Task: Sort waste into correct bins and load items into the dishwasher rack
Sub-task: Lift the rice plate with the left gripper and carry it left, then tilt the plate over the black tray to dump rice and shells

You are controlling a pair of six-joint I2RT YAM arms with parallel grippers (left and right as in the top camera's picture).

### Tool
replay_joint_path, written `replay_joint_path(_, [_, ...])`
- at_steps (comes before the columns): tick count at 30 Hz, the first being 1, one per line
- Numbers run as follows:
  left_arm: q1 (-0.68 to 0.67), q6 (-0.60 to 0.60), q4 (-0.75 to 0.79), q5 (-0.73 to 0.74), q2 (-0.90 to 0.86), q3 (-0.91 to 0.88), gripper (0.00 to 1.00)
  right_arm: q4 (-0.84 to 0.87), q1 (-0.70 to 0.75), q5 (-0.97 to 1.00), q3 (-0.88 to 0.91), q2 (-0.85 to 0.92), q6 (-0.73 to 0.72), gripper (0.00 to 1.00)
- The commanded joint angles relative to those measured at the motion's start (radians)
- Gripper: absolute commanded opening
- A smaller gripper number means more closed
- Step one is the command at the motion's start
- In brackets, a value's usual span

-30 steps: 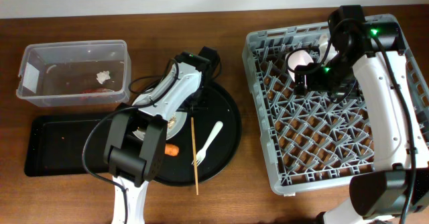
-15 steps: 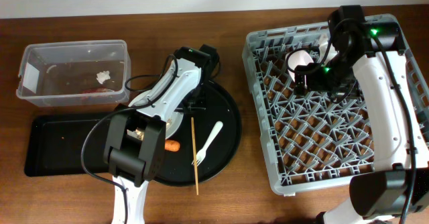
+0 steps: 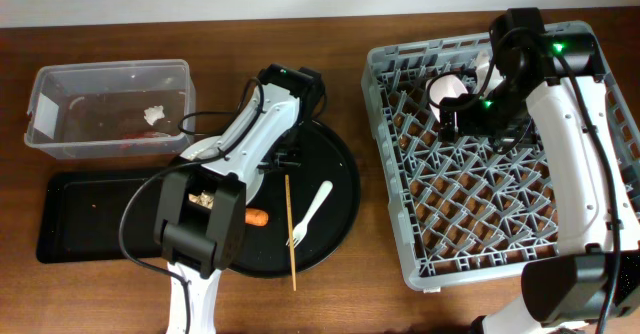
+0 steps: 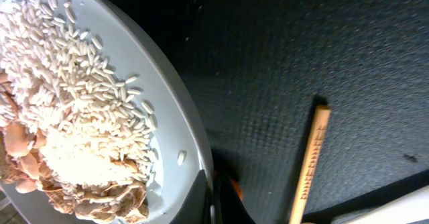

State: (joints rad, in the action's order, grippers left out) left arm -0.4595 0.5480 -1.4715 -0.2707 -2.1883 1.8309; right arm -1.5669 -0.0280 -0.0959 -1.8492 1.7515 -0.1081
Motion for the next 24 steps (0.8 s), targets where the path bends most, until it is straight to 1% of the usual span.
replay_joint_path(1, [0.038,0.024,-0.021,-0.044,0.023,0.023,0.0,-0.001,-0.005,-0.005,0.001,0.005,0.0,0.98])
replay_joint_path(6, [0.102,0.023,-0.037,-0.044,0.076,0.023,0.0,-0.001,-0.005,0.002,0.001,0.005,0.0,0.99])
replay_joint_path(12, [0.198,-0.025,-0.06,-0.029,0.145,0.023,0.0,-0.005,-0.005,0.003,0.001,0.005,0.0,0.99])
replay_joint_path(24, [0.335,-0.161,-0.071,0.138,0.22,0.02,0.0,-0.01,-0.005,0.003,0.001,0.005,0.005,0.99])
